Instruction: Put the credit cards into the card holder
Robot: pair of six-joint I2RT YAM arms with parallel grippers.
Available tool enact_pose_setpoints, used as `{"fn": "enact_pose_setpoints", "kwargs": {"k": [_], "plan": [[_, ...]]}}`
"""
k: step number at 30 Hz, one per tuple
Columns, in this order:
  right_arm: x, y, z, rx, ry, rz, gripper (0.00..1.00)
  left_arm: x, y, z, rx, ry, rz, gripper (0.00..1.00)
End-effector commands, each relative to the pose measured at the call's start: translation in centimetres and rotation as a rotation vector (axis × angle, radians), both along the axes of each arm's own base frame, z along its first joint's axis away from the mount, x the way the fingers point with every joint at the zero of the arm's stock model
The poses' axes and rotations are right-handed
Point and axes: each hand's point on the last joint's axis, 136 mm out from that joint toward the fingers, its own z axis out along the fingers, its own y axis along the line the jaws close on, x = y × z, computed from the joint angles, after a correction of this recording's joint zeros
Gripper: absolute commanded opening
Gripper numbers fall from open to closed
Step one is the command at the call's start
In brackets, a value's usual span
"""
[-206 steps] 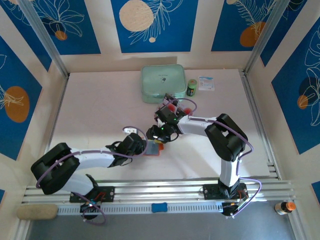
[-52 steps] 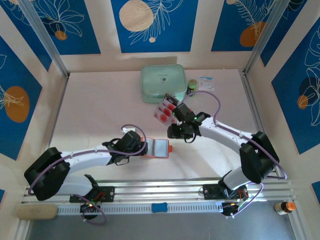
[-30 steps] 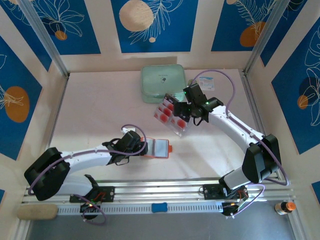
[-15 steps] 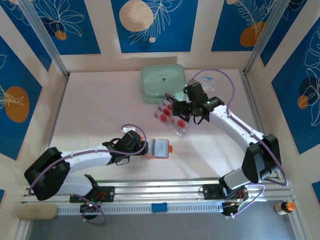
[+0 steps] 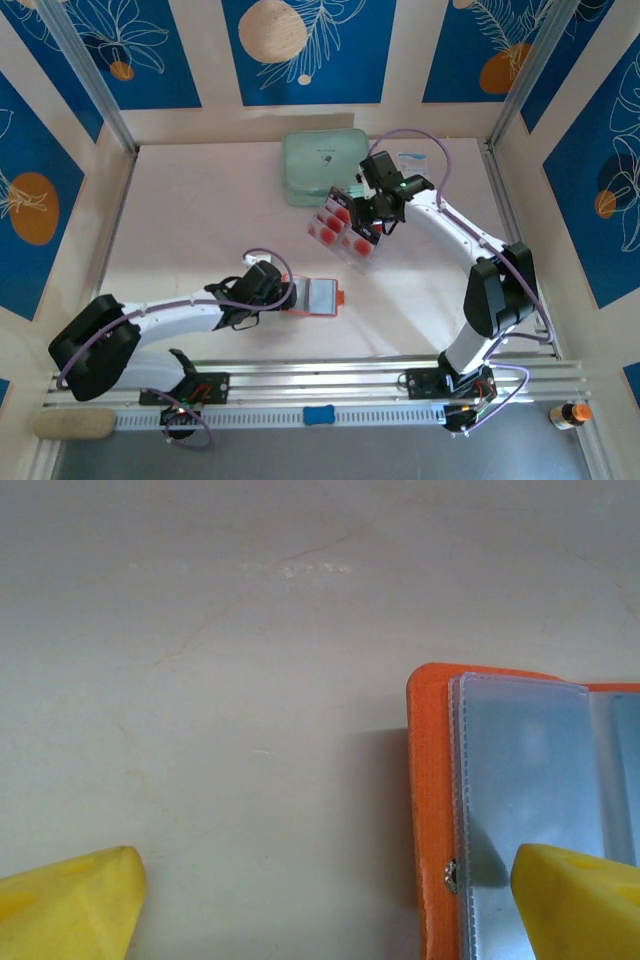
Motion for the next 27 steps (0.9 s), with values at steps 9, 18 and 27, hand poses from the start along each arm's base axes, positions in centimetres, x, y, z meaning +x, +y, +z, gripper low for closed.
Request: {"fn": "enact_pose_setpoints", "kwargs": {"k": [9, 18, 27], "plan": [[0.6, -0.1, -1.6, -0.129, 0.037, 0.053, 0.3, -0.1, 0.3, -0.3, -0.002, 0.005, 0.003, 0.94], [0.8, -0.3, -3.0, -0.174, 0.054, 0.06, 0.28, -0.1, 0.3, -0.3, -0.004, 0.003, 0.003, 0.94], [0.3, -0.2, -3.9, -0.187, 0.077, 0.084, 0.22, -0.1, 0.3, -0.3, -0.006, 0.004, 0.005, 0.94]]}}
